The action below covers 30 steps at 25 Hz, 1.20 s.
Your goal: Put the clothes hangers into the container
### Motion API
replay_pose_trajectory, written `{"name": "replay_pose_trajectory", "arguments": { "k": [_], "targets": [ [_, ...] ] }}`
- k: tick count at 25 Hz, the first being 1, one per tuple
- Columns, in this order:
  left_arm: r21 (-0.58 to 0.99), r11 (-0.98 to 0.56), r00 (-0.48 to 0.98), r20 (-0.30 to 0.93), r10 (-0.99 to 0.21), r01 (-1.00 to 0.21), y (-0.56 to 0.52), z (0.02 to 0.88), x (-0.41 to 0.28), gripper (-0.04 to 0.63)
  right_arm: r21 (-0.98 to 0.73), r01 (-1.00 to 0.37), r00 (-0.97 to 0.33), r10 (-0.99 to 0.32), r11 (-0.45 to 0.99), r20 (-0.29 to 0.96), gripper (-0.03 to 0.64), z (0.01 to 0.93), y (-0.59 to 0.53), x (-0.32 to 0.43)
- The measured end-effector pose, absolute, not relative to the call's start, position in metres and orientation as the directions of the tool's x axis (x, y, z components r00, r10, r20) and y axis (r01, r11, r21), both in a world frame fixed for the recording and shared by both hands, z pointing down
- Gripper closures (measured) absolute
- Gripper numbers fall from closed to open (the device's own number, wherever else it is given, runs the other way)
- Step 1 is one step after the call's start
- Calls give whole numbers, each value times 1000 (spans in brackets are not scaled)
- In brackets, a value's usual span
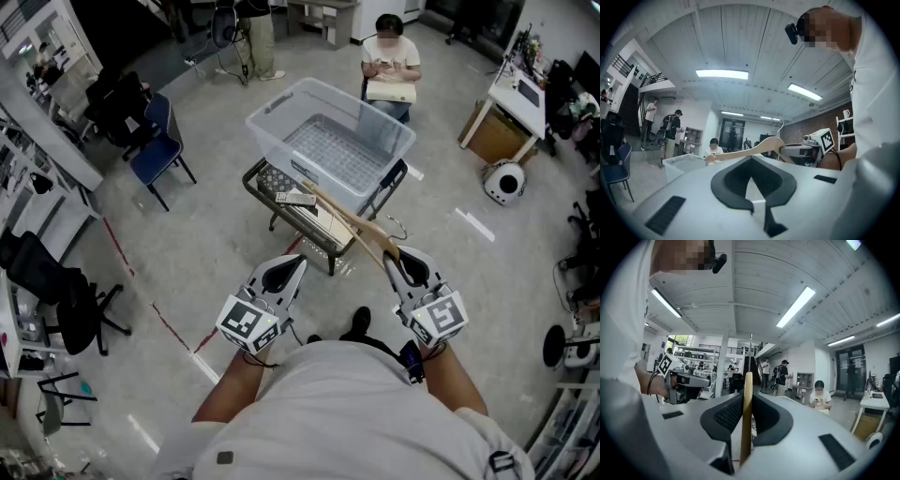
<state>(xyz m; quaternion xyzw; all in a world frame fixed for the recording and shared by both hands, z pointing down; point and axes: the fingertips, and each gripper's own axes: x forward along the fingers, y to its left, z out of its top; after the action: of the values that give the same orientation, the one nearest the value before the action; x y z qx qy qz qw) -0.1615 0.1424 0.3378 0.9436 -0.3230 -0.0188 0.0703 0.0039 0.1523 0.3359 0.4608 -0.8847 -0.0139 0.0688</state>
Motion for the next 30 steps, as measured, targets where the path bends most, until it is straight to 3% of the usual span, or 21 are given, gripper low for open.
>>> {"name": "replay_pose_trajectory", "arguments": {
  "k": [17,30],
  "targets": [
    [152,-772,785,45,-618,-617,122,347,-149,580,25,-810,-580,-807,586,113,552,350,129,19],
    [149,-743,757,80,-649,-653,36,362,-64,580,-27,-757,-651,-750,653,119,552,367,33,89]
  ]
}}
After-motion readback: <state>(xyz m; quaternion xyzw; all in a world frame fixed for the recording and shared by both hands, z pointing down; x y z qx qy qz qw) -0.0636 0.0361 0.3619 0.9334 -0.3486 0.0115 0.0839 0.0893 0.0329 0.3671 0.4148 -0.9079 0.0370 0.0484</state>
